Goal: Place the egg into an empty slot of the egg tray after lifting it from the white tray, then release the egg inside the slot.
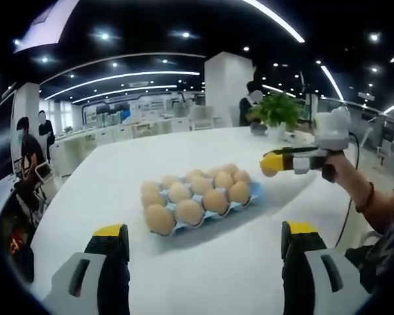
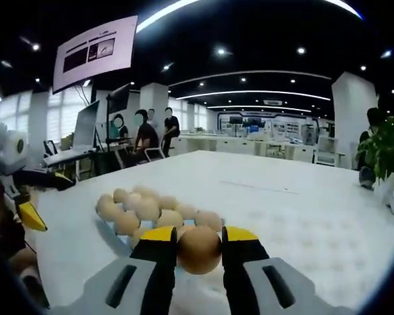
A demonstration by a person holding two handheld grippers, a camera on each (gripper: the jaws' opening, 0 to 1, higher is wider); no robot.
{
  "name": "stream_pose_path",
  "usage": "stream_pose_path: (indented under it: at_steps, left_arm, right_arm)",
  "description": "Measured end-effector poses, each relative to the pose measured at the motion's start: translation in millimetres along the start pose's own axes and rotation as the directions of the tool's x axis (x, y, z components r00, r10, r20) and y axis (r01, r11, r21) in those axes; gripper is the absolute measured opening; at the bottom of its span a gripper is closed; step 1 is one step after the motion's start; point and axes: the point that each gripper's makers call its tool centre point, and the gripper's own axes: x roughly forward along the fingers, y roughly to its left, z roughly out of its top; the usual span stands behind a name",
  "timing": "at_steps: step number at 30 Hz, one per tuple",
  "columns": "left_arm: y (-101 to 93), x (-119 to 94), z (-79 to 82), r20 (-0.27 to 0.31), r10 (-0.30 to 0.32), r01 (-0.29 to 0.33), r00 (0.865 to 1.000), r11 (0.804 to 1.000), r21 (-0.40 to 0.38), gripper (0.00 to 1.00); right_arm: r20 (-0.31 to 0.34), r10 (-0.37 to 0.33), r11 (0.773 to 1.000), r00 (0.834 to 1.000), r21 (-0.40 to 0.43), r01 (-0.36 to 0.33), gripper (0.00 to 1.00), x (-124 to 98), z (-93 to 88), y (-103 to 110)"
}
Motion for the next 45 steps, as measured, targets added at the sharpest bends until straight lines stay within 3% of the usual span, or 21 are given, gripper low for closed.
stream_pose_path:
  at_steps: [10, 21, 27, 36, 42, 45]
  left_arm:
    - [1.6, 0.9, -2.1, -0.002, -0.001, 0.001, 1.000, 1.000, -0.007, 0.98]
    - [2.7, 2.0, -2.2, 0.001, 0.000, 0.000, 1.000, 1.000, -0.013, 0.98]
    - [4.1, 1.6, -3.2, -0.006, 0.001, -0.001, 1.000, 1.000, -0.012, 0.98]
    - [3.6, 4.4, 0.0, 0.001, -0.002, 0.002, 1.000, 1.000, -0.010, 0.98]
    - [3.0, 6.7, 1.2, 0.005, -0.009, 0.009, 1.000, 1.000, -0.012, 0.99]
    - [4.1, 7.6, 1.9, 0.006, -0.004, 0.005, 1.000, 1.000, -0.015, 0.99]
  right_arm:
    - [-0.025, 0.055, 0.998, 0.998, 0.010, -0.055, 0.27, 12.1, -11.2, 18.7]
    - [-0.075, 0.084, 0.996, 0.994, 0.038, -0.081, 0.28, 19.7, -33.3, 24.6]
    - [-0.108, 0.093, 0.996, 0.990, 0.014, -0.092, 0.28, 20.3, -41.8, 31.1]
    - [-0.101, 0.097, 0.995, 0.990, -0.008, -0.098, 0.27, 21.2, -39.9, 29.1]
    - [-0.097, 0.096, 0.994, 0.991, -0.039, -0.100, 0.33, 19.6, -37.9, 27.8]
    - [-0.095, 0.091, 0.992, 0.991, -0.078, -0.098, 0.46, 17.8, -33.8, 25.4]
